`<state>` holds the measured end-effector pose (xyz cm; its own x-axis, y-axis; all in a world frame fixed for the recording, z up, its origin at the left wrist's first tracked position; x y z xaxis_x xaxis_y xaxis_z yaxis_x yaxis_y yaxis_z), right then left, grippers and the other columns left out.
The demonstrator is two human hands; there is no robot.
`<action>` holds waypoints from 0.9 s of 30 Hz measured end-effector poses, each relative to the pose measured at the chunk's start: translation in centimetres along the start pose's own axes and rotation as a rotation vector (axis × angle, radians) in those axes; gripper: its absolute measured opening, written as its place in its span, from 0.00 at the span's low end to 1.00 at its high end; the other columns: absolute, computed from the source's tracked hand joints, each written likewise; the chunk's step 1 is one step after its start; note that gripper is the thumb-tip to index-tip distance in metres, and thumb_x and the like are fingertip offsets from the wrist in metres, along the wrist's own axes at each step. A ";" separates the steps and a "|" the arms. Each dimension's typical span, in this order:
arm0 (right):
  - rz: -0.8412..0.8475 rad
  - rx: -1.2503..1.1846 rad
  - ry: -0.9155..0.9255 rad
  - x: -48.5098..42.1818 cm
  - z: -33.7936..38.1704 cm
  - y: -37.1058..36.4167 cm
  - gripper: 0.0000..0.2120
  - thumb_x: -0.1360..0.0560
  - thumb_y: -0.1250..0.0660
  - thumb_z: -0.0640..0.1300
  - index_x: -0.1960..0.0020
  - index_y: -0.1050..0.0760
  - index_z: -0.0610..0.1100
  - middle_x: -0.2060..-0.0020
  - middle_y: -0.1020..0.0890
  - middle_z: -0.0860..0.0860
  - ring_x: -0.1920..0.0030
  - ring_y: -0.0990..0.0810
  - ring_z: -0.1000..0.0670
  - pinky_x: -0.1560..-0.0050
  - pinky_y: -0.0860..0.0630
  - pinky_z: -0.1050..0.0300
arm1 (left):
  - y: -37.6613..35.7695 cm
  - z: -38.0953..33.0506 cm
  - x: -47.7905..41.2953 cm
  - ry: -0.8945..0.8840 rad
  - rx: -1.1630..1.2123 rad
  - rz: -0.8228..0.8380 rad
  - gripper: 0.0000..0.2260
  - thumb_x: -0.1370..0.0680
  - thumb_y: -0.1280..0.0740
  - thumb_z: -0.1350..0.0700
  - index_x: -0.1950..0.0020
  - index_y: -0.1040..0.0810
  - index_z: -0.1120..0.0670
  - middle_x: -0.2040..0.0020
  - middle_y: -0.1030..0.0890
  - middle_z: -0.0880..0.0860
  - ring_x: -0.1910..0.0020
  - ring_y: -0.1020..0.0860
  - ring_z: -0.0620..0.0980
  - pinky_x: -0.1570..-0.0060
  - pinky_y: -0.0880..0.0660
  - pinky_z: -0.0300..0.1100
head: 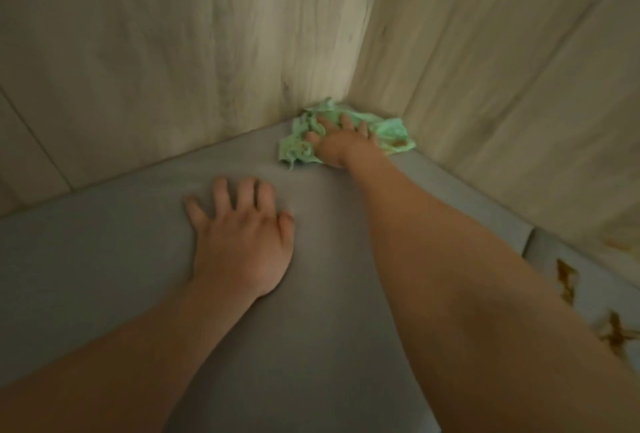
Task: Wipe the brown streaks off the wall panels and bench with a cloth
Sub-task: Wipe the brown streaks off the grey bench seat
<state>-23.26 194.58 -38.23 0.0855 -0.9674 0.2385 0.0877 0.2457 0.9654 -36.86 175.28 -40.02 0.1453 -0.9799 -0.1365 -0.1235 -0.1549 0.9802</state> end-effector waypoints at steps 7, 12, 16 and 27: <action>-0.069 -0.006 0.304 0.7 4.3 -1.0 0.42 0.25 0.48 0.79 0.17 0.49 0.62 0.16 0.50 0.52 0.16 0.53 0.45 0.18 0.57 0.42 | 0.2 0.2 0.1 0.022 0.013 0.009 0.19 0.18 0.50 0.42 0.38 0.31 0.53 0.30 0.31 0.54 0.26 0.37 0.62 0.32 0.40 0.74; -0.057 -0.058 0.027 -4.6 -0.2 0.2 0.53 0.33 0.52 0.85 0.16 0.54 0.60 0.16 0.54 0.47 0.17 0.55 0.40 0.19 0.57 0.37 | -0.2 0.4 0.0 0.008 0.001 0.030 0.23 0.17 0.54 0.40 0.30 0.34 0.51 0.27 0.36 0.53 0.23 0.41 0.61 0.29 0.44 0.73; -0.053 -0.067 -0.033 -3.9 -4.5 0.4 0.53 0.37 0.56 0.87 0.17 0.55 0.65 0.16 0.56 0.49 0.17 0.57 0.40 0.19 0.58 0.36 | -0.3 0.1 -0.1 -0.015 0.011 0.025 0.23 0.16 0.53 0.40 0.28 0.35 0.52 0.25 0.37 0.53 0.23 0.42 0.62 0.29 0.45 0.73; -0.019 0.001 -0.199 7.1 -20.4 -2.3 0.58 0.48 0.62 0.92 0.21 0.56 0.72 0.16 0.53 0.58 0.16 0.56 0.44 0.19 0.57 0.38 | 0.3 0.1 0.3 0.001 0.054 0.048 0.23 0.17 0.50 0.41 0.31 0.32 0.55 0.29 0.32 0.57 0.25 0.38 0.63 0.30 0.43 0.75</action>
<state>-2.57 188.42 -40.88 -0.1139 -0.9649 0.2368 0.0862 0.2278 0.9699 -36.90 174.92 -39.78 0.1393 -0.9862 -0.0897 -0.1835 -0.1147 0.9763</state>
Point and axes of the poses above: each hand's wrist, its own x-axis away from the middle knuckle, its own y-axis out of the back of the hand, z = x × y, the point moved 7 cm from there along -x, towards the middle knuckle
